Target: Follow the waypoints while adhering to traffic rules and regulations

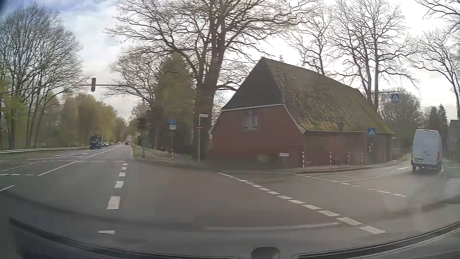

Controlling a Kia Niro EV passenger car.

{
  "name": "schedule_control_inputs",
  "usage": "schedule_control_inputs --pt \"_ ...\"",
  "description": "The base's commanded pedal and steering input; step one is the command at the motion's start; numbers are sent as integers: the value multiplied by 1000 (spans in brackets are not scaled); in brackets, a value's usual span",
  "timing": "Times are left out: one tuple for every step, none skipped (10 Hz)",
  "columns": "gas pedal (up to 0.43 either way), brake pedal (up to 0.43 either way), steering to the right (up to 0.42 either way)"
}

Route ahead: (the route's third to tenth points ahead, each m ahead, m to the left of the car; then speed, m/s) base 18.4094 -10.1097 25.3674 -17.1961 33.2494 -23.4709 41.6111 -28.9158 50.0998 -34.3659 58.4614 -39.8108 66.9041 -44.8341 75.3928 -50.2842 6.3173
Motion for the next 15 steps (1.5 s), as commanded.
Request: schedule_control_inputs --pt "87 0 334" --pt "87 0 333" --pt "87 0 332" --pt "87 0 333" --pt "87 0 332" --pt "87 0 331" --pt "98 0 329" --pt "98 0 327" --pt "98 0 327" --pt "98 0 323" --pt "98 0 317" --pt "98 6 308" --pt "98 0 294" --pt "98 0 274" --pt "110 0 232"
